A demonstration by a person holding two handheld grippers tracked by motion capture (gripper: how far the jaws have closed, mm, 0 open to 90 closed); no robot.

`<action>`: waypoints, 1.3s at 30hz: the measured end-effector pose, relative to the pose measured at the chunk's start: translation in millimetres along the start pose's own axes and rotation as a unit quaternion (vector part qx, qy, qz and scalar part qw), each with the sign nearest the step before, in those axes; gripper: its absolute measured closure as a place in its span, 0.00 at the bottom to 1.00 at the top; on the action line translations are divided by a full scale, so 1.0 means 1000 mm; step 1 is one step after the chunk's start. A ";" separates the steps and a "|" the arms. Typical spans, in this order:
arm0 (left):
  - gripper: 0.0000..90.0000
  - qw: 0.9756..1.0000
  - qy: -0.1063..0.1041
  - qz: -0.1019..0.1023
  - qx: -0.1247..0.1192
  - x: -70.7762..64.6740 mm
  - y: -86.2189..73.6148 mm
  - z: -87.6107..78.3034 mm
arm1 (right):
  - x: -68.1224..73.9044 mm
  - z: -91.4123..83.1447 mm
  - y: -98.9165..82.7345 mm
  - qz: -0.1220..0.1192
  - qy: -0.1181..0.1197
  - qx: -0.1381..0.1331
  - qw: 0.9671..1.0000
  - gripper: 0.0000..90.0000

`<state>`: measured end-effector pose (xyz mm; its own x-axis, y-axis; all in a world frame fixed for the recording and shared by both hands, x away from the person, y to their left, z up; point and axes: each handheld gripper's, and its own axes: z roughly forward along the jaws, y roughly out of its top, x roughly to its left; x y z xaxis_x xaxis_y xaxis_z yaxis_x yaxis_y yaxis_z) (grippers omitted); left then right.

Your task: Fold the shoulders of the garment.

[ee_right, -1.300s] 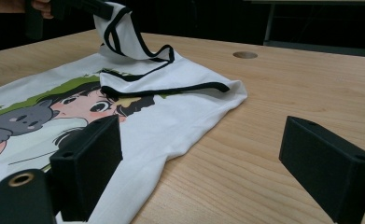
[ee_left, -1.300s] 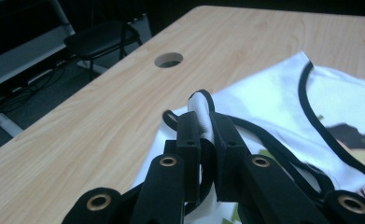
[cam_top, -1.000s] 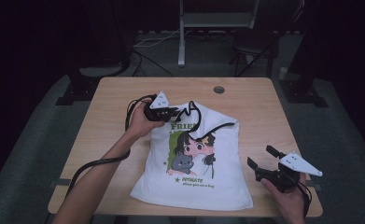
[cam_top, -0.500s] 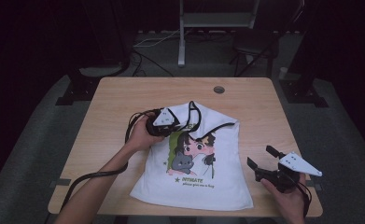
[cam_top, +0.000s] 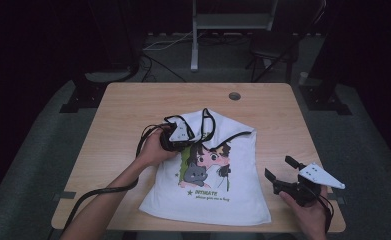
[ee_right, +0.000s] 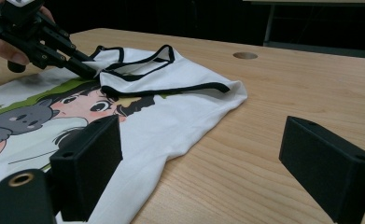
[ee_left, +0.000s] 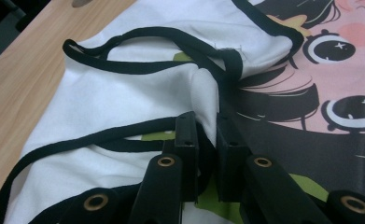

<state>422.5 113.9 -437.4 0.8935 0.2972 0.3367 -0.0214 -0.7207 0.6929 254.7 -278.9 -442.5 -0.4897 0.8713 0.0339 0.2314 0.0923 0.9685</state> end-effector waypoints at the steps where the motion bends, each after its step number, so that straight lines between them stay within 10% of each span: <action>1: 0.91 1.000 0.000 -0.001 0.000 0.000 0.000 0.000 | 0.000 0.000 0.000 0.000 0.000 0.000 1.000 0.14; 24: 0.89 1.000 0.011 0.017 0.005 -0.008 0.004 0.002 | 0.000 0.000 0.000 -0.001 0.001 0.000 1.000 0.14; 39: 0.83 1.000 0.014 -0.008 0.002 -0.007 0.003 0.002 | 0.000 0.000 0.000 -0.003 0.001 0.001 1.000 0.14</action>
<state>417.1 108.6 -438.9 0.8804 0.3268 0.3437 -0.0049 -0.7184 0.6956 254.5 -278.5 -442.5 -0.4930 0.8695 0.0297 0.2306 0.0976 0.9681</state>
